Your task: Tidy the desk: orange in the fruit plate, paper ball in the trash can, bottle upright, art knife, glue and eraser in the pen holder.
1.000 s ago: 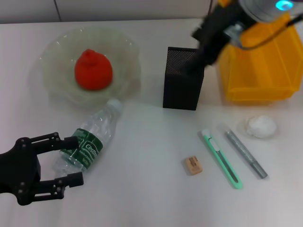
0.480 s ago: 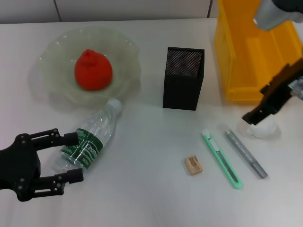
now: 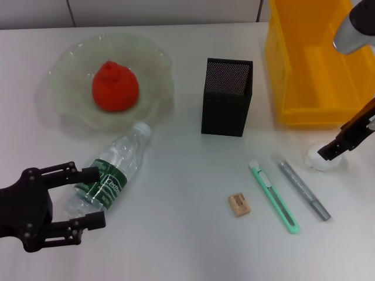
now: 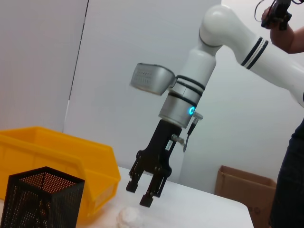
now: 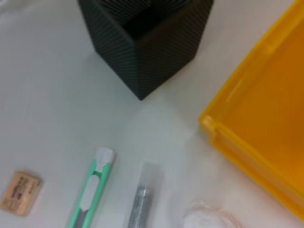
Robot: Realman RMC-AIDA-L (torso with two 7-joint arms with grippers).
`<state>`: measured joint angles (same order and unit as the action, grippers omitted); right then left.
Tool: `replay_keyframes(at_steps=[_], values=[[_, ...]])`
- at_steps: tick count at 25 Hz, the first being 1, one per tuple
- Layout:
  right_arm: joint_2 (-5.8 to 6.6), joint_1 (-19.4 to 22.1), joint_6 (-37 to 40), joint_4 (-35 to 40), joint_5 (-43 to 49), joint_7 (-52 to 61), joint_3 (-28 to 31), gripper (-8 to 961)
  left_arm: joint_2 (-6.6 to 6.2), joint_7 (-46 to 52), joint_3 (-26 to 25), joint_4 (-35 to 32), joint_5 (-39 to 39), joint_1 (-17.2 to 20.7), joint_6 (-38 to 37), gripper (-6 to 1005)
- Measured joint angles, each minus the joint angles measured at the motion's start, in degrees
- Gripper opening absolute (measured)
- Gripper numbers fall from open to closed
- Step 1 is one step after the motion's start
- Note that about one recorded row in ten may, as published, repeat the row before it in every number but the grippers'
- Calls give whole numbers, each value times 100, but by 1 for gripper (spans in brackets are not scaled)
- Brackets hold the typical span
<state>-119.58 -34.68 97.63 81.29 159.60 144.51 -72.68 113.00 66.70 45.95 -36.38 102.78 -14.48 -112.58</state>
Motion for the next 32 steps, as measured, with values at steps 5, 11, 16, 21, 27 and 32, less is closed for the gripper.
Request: replay_keyframes(at_steps=[5, 11, 16, 21, 27, 32], values=[[8, -57, -328, -438, 20, 3, -41, 683, 2, 3, -13, 0, 5, 35, -13, 750], [18, -147, -661, -942, 24, -18, -246, 614, 8, 11, -8, 0, 6, 44, -17, 749], [22, -163, -809, -1116, 28, -19, -390, 578, 13, 25, -6, 0, 6, 27, -19, 749], [23, -159, -777, -1039, 27, -29, -389, 543, 12, 31, -7, 0, 5, 20, -19, 748], [-2, -91, 187, 544, -140, 116, -119, 505, 11, 70, -25, 3, 4, 22, -42, 747], [-8, -139, 559, 1864, -277, 141, 703, 496, 8, 84, -28, 80, -3, -6, -45, 747]])
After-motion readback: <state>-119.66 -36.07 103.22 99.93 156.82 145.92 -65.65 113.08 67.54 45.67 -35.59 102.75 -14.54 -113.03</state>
